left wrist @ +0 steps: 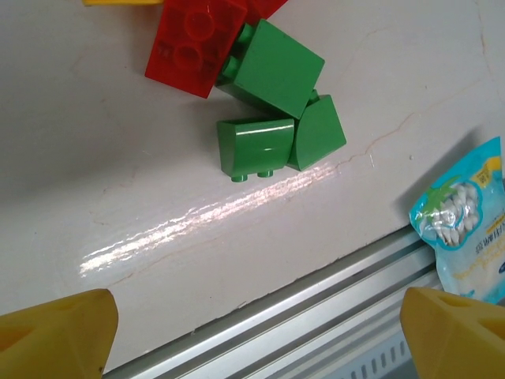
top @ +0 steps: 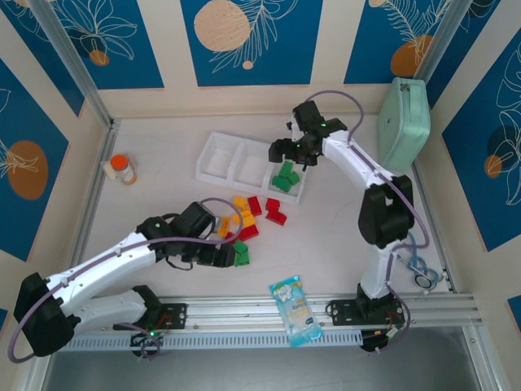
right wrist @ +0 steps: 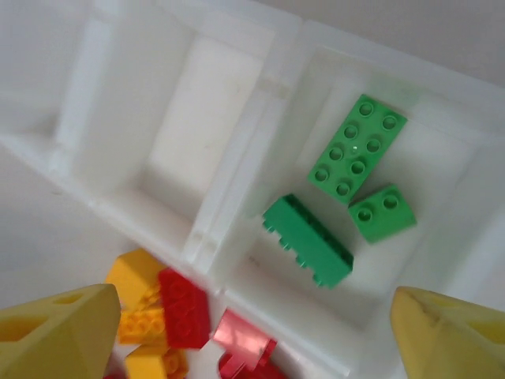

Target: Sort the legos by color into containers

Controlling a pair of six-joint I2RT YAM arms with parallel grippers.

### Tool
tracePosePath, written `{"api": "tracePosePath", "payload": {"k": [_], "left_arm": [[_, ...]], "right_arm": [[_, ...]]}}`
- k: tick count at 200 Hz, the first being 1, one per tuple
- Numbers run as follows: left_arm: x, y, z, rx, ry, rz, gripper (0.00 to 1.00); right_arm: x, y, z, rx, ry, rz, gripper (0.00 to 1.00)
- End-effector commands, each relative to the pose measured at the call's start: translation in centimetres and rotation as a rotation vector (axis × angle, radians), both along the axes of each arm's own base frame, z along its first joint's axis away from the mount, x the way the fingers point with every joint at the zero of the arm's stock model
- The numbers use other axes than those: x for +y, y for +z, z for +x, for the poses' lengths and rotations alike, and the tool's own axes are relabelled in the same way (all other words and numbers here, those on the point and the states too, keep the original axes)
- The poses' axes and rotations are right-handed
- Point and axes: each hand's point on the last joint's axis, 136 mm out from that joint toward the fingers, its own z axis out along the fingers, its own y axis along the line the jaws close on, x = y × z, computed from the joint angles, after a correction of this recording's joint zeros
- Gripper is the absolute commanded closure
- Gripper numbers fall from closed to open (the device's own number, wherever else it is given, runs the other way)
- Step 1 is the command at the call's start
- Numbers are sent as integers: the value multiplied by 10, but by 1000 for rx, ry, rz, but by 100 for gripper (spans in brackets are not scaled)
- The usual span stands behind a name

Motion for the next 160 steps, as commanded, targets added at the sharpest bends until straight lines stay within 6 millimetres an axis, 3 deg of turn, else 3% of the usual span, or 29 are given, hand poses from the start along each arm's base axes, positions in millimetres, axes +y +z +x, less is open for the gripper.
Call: {"api": "tracePosePath", "payload": {"k": [1,26,59,83,107,160], "left_arm": [[-3,-6,3,-9,37,13,10],[-13,-10,2,10,28,10,13],[-20,-24,7,30,61,55,18],[-10,-37,12,37,109,141,23],[3,-44,19,19,145,229,26],[-21,-47,33,11,154,152,28]], "right_arm": [[-6,33,-31,-21,-15,34,9],[-12,37,-64,-15,-25,55,8],[-22,22,-110,27,-45,62,10],[-34,9,-132,59,-67,58,12],[-38,1,-146,85,-67,54,12],[-38,0,-149,94,-86,54,13]]}}
